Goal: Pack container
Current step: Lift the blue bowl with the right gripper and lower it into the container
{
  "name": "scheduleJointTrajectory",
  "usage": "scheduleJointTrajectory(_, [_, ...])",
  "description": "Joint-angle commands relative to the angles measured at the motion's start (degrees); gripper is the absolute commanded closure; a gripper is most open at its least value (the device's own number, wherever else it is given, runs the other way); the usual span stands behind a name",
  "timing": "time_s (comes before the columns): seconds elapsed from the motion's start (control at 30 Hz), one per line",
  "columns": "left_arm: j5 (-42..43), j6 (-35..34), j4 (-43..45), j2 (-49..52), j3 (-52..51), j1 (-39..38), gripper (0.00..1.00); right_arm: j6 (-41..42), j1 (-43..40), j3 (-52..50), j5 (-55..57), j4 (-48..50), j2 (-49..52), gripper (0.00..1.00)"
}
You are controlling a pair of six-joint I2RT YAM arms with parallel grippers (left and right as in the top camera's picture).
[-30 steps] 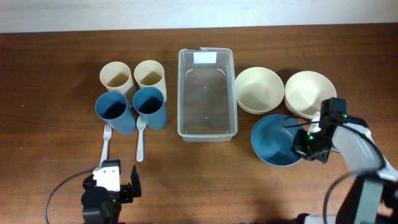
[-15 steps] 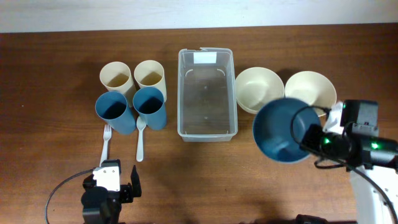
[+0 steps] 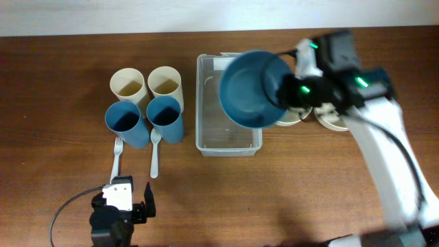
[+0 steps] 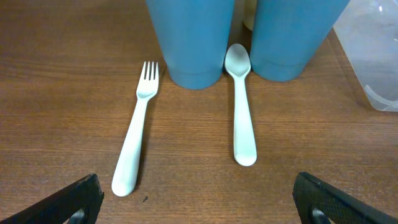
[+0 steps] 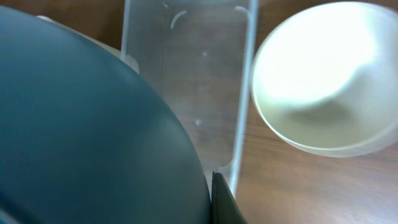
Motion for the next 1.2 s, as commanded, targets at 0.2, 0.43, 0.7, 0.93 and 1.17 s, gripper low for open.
scheduleJointTrajectory(0.2, [0.6, 0.9, 0.1, -0.3, -0.3, -0.2, 0.01, 1.6, 3.3, 13.8, -4.9, 4.0, 24.4, 0.96])
scheduleJointTrajectory(0.43, [0.6, 0.9, 0.1, -0.3, -0.3, -0.2, 0.0, 2.6, 2.4, 14.0, -3.2, 12.2, 28.2, 0.96])
scheduleJointTrajectory(0.7, [0.6, 0.9, 0.1, -0.3, -0.3, -0.2, 0.0, 4.1, 1.7, 14.0, -3.0, 14.3, 28.3, 0.96])
scheduleJointTrajectory(0.93, [0.6, 0.9, 0.1, -0.3, -0.3, -0.2, 0.0, 4.2, 1.7, 14.0, -0.8, 15.1, 28.5, 0.96])
scheduleJointTrajectory(1.17, [0.6, 0.9, 0.1, -0.3, -0.3, -0.2, 0.01, 4.3, 1.6, 14.0, -0.7, 15.1, 31.0, 0.96])
